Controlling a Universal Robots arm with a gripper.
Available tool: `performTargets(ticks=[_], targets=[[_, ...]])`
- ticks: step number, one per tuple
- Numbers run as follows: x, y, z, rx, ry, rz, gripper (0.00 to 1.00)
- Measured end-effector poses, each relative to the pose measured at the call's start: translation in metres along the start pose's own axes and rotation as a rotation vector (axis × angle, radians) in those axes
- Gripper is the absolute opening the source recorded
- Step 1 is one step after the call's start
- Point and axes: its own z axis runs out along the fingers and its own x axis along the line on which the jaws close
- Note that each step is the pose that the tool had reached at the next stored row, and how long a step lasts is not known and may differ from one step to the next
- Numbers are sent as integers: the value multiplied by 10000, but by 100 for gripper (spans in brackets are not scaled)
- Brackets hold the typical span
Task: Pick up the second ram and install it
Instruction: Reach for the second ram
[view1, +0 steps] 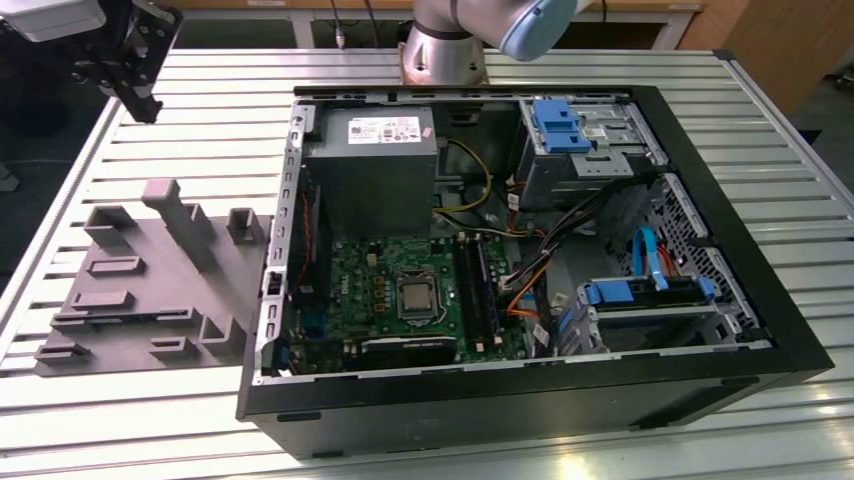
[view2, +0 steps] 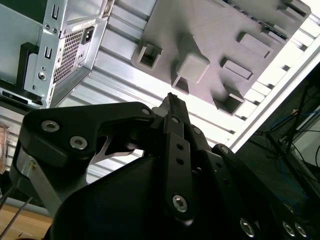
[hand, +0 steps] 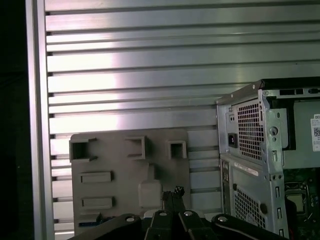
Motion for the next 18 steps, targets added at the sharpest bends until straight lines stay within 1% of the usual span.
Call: performTargets(ticks=[18], targets=[[63, -21, 4, 0, 0, -1, 11]])
